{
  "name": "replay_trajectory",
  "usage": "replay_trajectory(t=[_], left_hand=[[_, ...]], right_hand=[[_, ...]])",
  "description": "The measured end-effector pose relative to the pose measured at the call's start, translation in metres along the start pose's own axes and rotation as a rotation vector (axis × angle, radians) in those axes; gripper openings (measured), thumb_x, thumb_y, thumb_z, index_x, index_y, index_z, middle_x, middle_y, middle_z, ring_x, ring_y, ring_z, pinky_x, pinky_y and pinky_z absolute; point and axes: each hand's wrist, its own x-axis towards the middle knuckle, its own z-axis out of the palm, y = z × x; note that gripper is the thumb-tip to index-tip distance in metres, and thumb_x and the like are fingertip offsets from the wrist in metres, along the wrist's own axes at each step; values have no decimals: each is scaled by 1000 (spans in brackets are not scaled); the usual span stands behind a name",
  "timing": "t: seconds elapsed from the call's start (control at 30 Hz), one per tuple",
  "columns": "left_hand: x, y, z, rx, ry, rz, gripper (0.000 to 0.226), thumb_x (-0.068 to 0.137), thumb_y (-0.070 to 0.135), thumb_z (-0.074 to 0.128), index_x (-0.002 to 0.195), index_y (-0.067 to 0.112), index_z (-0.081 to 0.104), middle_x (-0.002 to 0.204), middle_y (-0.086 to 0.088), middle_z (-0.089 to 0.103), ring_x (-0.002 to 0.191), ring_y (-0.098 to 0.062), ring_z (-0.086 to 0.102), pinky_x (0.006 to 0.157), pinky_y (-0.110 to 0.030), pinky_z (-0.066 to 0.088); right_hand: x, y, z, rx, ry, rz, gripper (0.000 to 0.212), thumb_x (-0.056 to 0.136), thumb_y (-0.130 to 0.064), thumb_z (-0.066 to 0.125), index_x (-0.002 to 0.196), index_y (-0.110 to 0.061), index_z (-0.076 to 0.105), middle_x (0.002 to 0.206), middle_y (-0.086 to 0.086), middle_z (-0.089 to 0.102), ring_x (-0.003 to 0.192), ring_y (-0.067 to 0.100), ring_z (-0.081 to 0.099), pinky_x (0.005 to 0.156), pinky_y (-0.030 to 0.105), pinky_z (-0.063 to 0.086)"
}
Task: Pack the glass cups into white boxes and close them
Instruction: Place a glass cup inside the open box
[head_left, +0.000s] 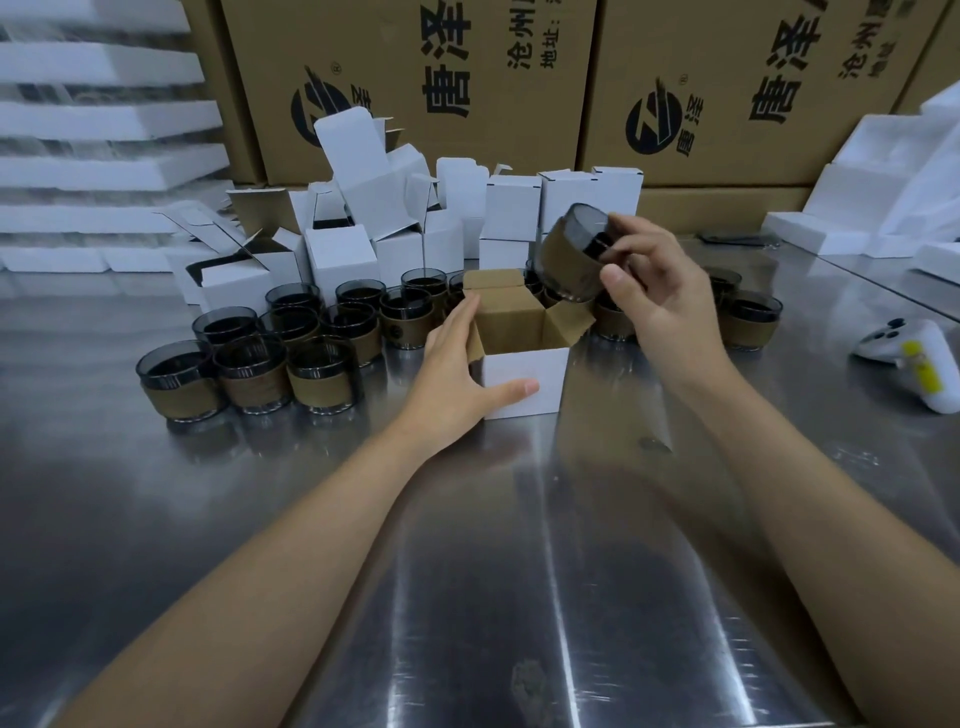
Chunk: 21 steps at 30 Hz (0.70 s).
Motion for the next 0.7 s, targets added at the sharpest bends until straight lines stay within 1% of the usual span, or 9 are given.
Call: replay_trajectory(t=[0.07,0.17,0.2,0.27,0.33,0.4,0.53,0.57,0.7], left_hand=[[0,1,0,2,6,4,105,71,44,83,153,30,18,154,11,25,141,-4,18,108,-20,18],[0,1,0,17,0,8,105,72,44,82,153,27,18,155,9,26,142,-4,16,112,-23,20],[0,2,0,23,-3,11,105,72,44,82,154,26,18,156,9,26,142,-4,16,113,-24,20],[0,3,0,32,-4,19,105,72,44,82,154,25,18,156,8,25,142,-5,15,113,-24,20],[-1,3,0,28,-3,21,104,72,42,82,153,25,19,156,7,26,142,-7,16,114,-26,21],[-1,3,1,23,-5,24,104,73,41,82,153,25,19,157,8,25,142,-7,15,114,-26,21],[-1,2,2,16,5,21,104,72,41,82,153,26,18,157,10,23,141,-2,15,109,-20,18],[0,1,2,15,7,23,104,72,41,82,153,26,18,157,10,23,140,-1,15,109,-20,18],[0,0,2,16,1,35,104,73,41,82,153,26,17,157,10,21,141,-3,16,110,-21,19]], right_hand=[[-3,-5,9,-141,-41,-26,16,93,0,58,107,-6,62,136,9,49,132,16,45,112,32,37],[-7,-6,21,-337,-78,-43,16,91,-8,63,107,-7,66,137,3,52,129,10,44,109,20,32],[-8,-5,23,-368,-95,-25,16,91,-10,64,106,-8,66,137,2,53,128,11,45,111,24,32],[-10,0,25,-432,-136,-1,16,90,-13,66,105,-8,68,136,2,55,127,13,47,115,42,29],[-12,4,27,-507,-191,-5,15,89,-16,67,102,-9,69,132,3,58,128,16,47,117,49,21],[-13,8,28,-513,-230,5,13,89,-17,67,101,-12,70,126,0,61,127,16,47,117,40,19],[-14,14,28,-507,-258,64,13,92,-19,63,96,-12,73,120,-1,64,121,13,45,96,11,27],[-14,16,29,-532,-287,58,17,94,-19,60,96,-10,74,119,-1,65,123,14,43,96,11,27],[-16,20,29,-619,-360,28,29,99,-21,50,101,-5,74,120,-2,65,128,15,39,104,25,28]])
